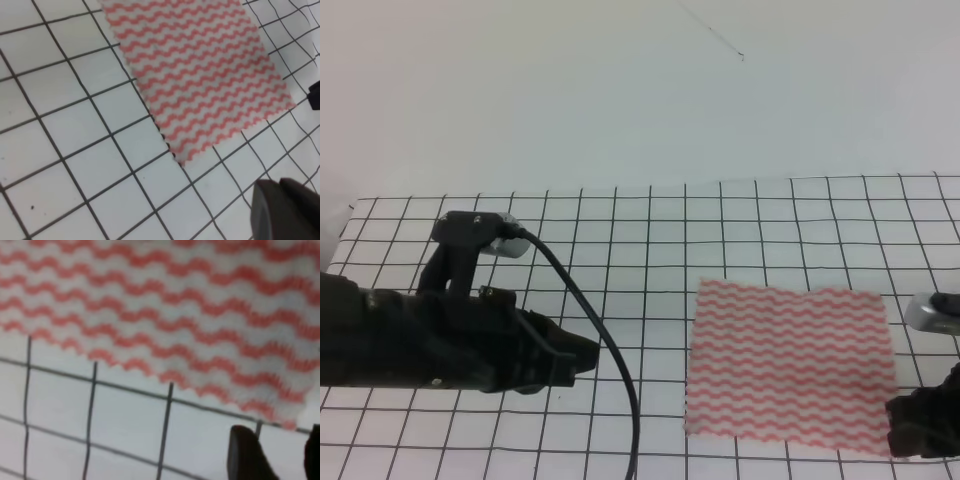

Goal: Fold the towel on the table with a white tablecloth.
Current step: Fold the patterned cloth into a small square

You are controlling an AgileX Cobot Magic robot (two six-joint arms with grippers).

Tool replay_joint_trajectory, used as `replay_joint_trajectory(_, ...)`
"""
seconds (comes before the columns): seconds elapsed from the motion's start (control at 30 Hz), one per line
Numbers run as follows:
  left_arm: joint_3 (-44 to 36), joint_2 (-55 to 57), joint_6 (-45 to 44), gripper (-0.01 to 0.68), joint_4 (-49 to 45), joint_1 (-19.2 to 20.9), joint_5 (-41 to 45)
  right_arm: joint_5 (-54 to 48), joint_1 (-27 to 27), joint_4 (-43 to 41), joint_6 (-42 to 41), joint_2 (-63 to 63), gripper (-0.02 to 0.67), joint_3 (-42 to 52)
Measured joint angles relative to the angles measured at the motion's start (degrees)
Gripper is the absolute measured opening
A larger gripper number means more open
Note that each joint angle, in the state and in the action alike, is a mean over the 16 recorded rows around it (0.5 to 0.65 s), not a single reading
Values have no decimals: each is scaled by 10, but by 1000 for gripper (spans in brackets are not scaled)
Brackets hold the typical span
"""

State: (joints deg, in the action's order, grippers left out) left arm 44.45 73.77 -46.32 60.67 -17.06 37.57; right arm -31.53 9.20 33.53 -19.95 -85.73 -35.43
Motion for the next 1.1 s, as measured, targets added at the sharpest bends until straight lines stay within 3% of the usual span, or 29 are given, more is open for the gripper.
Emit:
replay_joint_trajectory(0.37, 0, -1, -2, -1, 0, 0, 13, 40, 0, 36, -14, -74, 281, -1)
replay_joint_trajectory(1.1, 0, -1, -2, -1, 2, 0, 45, 3, 0, 58, -31, -72, 168, -18)
